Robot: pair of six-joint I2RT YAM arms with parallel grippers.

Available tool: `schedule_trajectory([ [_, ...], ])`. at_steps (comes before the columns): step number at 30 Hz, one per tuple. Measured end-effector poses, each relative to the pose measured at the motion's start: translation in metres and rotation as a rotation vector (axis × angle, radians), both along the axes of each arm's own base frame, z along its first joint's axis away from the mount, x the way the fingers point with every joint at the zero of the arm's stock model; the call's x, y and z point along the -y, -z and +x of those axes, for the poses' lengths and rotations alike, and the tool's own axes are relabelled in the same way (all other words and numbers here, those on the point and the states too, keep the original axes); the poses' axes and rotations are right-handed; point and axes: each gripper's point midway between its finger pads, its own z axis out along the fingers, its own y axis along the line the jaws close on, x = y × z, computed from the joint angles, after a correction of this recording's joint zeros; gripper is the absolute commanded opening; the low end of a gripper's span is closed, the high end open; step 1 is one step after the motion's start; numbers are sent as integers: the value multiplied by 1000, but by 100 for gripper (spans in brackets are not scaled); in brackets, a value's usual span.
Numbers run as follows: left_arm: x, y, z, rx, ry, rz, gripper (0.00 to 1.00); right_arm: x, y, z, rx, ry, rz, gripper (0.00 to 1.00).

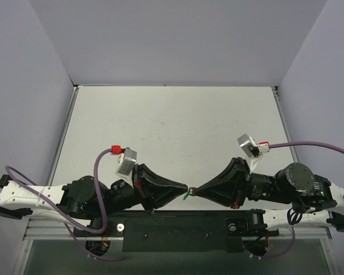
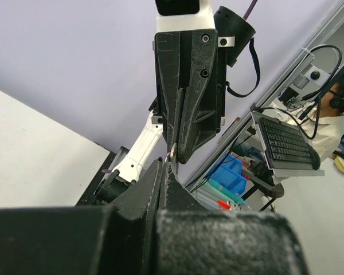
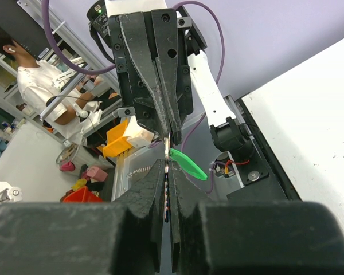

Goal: Remove the keys from the keyring

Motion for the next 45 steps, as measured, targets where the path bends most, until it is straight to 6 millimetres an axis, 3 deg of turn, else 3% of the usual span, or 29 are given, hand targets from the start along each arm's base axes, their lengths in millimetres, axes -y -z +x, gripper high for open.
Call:
schedule_trajectory([
  [10, 13, 1, 0, 50, -10, 160, 0, 10, 1, 2, -5, 14, -3, 0],
  [24, 20, 29, 0, 177, -94, 422, 0, 14, 24, 5, -29, 36, -95, 0],
  [35, 36, 75, -24, 303, -70, 626, 0, 16, 26, 18, -54, 114, -99, 0],
  [45, 32, 74, -17, 309, -105, 637, 0, 18, 32, 26, -59, 159, -122, 0],
])
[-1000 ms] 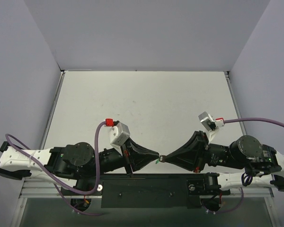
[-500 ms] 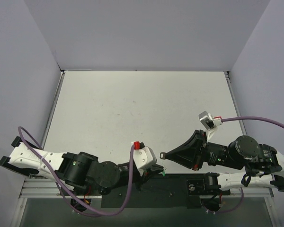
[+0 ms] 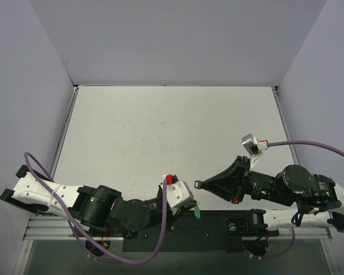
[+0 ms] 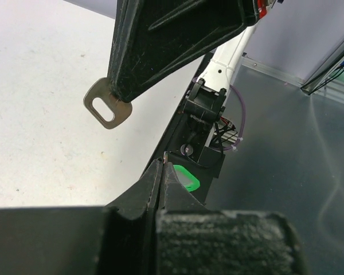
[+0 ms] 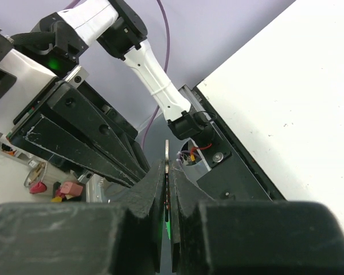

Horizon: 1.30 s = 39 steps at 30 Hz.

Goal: Remove the keys from the keyring

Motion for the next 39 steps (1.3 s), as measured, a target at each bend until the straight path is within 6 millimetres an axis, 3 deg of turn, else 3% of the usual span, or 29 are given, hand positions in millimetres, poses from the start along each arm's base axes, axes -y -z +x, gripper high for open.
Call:
schedule_trajectory([
  [8, -7, 7, 10, 1, -66, 25, 0, 8, 12, 21, -1, 125, -47, 0],
  [20, -4, 38, 14, 4, -122, 123, 0, 33, 45, 62, -17, 385, -215, 0],
  [24, -5, 49, 19, -17, -149, 144, 0, 40, 62, 84, -50, 502, -311, 0],
  [30, -8, 97, 56, -105, -233, 235, 0, 66, 114, 118, -193, 662, -436, 0],
  [33, -17, 120, 75, -146, -291, 285, 0, 73, 141, 120, -250, 678, -496, 0],
  [39, -46, 137, 103, -239, -405, 291, 0, 73, 164, 115, -289, 656, -551, 0],
])
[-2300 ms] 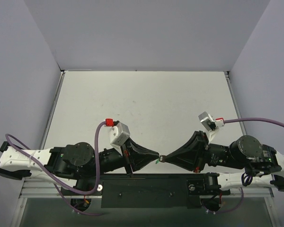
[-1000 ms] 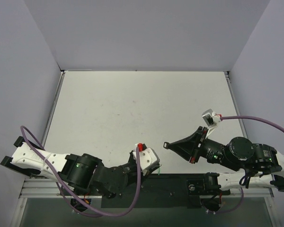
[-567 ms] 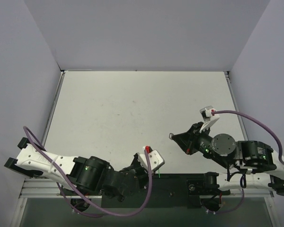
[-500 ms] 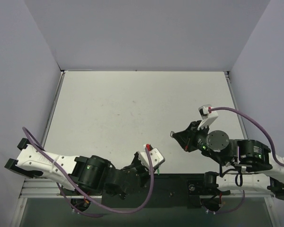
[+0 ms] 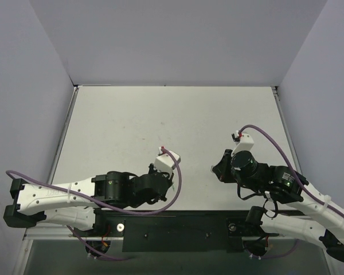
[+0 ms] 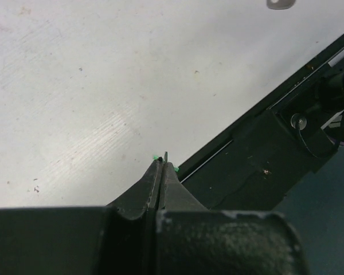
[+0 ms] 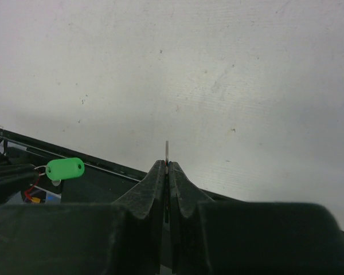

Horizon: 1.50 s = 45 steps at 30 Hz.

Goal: Remove the keys from the keyring

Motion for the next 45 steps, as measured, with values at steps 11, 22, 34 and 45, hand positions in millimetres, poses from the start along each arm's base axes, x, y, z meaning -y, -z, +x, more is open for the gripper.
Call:
schedule_trajectory([
  [11, -76, 5, 24, -18, -185, -101, 0, -5, 28, 11, -58, 8, -122, 0],
  [22, -127, 40, 38, 31, -335, -111, 0, -24, 68, 39, -176, -19, -284, 0],
  [34, -151, 20, 43, 67, -384, -116, 0, -39, 96, 94, -353, -50, -278, 0],
  [45, -157, 18, 43, 90, -371, -100, 0, -57, 124, 122, -445, -110, -335, 1],
])
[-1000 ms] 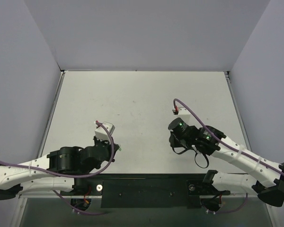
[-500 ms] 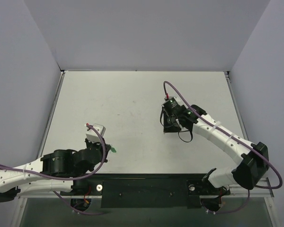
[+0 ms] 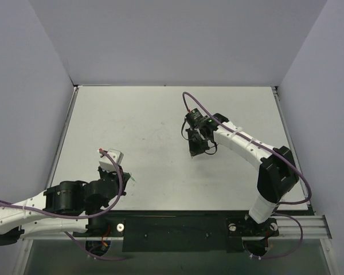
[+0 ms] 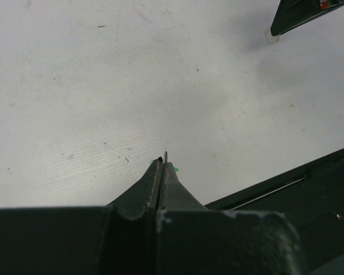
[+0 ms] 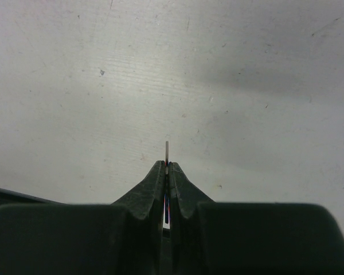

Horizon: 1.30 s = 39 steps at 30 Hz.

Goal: Remove the keys from the keyring

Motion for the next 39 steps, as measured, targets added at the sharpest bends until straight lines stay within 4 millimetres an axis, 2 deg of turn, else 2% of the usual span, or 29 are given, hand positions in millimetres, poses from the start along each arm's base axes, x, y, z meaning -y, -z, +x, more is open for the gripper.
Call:
schedule_trajectory([
  [4, -4, -4, 0, 8, -4, -26, 0, 2, 10, 4, -24, 0, -19, 13],
  [5, -5, -5, 0, 11, -5, -35, 0, 4, 12, 5, -29, 2, -22, 22],
  [6, -6, -6, 0, 14, -7, -43, 0, 4, 13, 5, -32, 1, -25, 25],
  [9, -10, -10, 0, 22, -11, -71, 0, 6, 16, 6, -38, 2, -29, 45],
  [13, -13, -13, 0, 27, -14, -90, 0, 6, 16, 6, -36, -5, -33, 64],
  [18, -13, -10, 0, 27, -15, -83, 0, 8, 18, 6, -24, -7, -33, 78],
  [21, -13, -10, 0, 27, -15, -80, 0, 17, 25, -3, -14, 5, -35, 81],
  [25, -12, -9, 0, 27, -10, -72, 0, 39, 33, -27, 25, 35, -37, 82],
  [31, -11, -8, 0, 24, -3, -63, 0, 70, 34, -49, 198, 69, -53, 82],
  [34, -9, -6, 0, 20, 0, -49, 0, 77, 31, -59, 311, 58, -58, 82],
  [39, -4, 1, 0, 10, 7, -1, 0, 79, 26, -71, 498, 30, -21, 82],
])
